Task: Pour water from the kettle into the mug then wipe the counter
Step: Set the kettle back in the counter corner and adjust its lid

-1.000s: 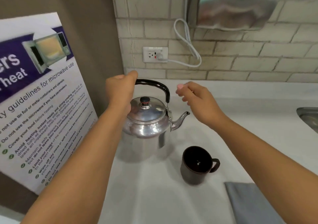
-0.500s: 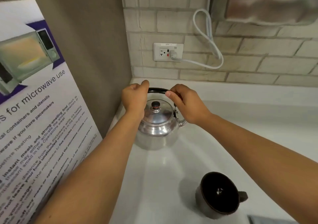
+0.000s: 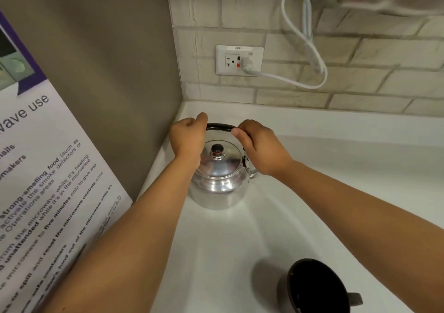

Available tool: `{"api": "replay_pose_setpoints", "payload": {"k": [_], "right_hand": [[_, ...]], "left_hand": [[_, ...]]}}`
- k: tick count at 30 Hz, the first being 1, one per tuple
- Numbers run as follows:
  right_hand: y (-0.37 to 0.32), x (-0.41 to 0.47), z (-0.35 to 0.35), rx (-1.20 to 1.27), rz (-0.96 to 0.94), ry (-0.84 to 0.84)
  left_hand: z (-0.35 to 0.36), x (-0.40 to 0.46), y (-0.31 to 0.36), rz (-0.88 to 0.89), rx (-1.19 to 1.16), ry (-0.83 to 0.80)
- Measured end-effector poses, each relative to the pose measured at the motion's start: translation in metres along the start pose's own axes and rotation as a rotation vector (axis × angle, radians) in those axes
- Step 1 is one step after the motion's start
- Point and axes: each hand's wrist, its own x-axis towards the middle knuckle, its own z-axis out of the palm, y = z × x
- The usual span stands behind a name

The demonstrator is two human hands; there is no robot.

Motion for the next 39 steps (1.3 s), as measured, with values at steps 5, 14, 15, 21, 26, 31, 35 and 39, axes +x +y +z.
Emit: {"api": "replay_pose_setpoints", "payload": {"k": [5, 14, 15, 21, 26, 31, 35, 39], "right_hand": [[0.004, 0.011, 0.001, -0.056, 0.016, -0.010], [0.013, 0.014, 0.017, -0.239, -0.067, 0.144], [0.015, 0.015, 0.018, -0.285, -0.083, 0.144], [0.026, 0.025, 0.017, -0.448, -0.143, 0.054], [0.033, 0.032, 0.018, -0.551, -0.113, 0.007], [0.039, 0.034, 0.024, -0.523, -0.015, 0.009], [0.041, 0.036, 0.026, -0.460, 0.100, -0.017], [0.037, 0.035, 0.025, -0.384, 0.184, -0.031]], "left_hand": [[0.000, 0.011, -0.002, 0.059, 0.229, -0.057], [-0.026, 0.012, -0.021, 0.589, 0.281, -0.194], [-0.027, 0.013, -0.022, 0.639, 0.322, -0.196], [-0.024, 0.028, -0.025, 0.631, 0.441, -0.231], [-0.019, 0.037, -0.028, 0.465, 0.474, -0.273], [-0.015, 0.045, -0.027, 0.260, 0.441, -0.324], [-0.013, 0.048, -0.030, 0.196, 0.485, -0.318], [-0.012, 0.049, -0.031, 0.144, 0.476, -0.301]]}}
